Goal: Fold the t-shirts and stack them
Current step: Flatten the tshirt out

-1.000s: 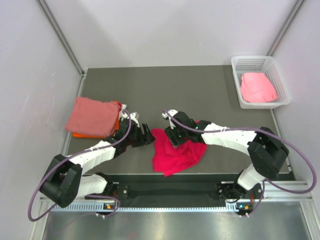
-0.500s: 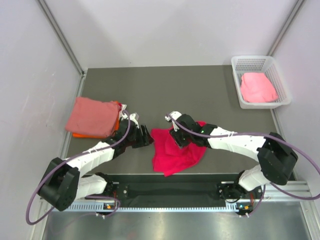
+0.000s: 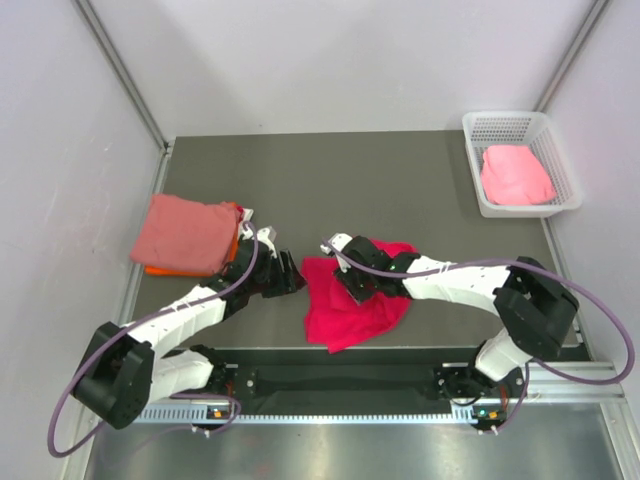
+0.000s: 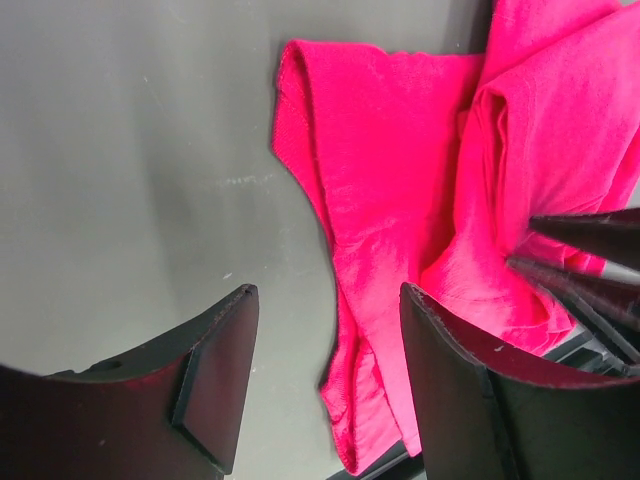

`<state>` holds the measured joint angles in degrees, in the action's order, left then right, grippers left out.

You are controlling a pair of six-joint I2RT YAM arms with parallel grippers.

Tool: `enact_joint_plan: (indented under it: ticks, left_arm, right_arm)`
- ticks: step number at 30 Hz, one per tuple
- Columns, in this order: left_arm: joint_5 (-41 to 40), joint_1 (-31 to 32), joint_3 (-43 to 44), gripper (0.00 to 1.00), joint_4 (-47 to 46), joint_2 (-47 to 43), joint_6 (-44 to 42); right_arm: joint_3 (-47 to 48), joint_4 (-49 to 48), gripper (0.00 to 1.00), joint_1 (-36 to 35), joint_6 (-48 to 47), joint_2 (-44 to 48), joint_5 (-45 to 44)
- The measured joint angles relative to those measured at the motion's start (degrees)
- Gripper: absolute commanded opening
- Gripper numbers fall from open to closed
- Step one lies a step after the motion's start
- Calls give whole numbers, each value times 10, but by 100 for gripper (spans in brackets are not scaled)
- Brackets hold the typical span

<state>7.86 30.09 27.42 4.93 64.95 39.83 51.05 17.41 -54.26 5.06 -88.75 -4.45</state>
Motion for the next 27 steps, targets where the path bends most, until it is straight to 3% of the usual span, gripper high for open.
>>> enact_joint_plan:
  ticks: [1,6,18,19,22,27]
  left_arm:
    - [0,0,0,63,0,0,-1]
    - [0,0,0,63,1,0,-5]
    - [1,10,0,64,1,1,-6]
    - [0,13,0,64,1,1,-6]
    - [0,24,0,64,1,1,-8]
    - [0,35,3,65,2,1,-8]
  right_arm:
    - [0,0,15,0,0,-2,-3]
    - [0,-3,0,0,6,1,-10]
    - [5,2,0,33,41,157,-3]
    - [5,2,4,46,45,161,2]
    - [3,2,38,81,55,165,30]
    - [3,3,49,94,43,158,82]
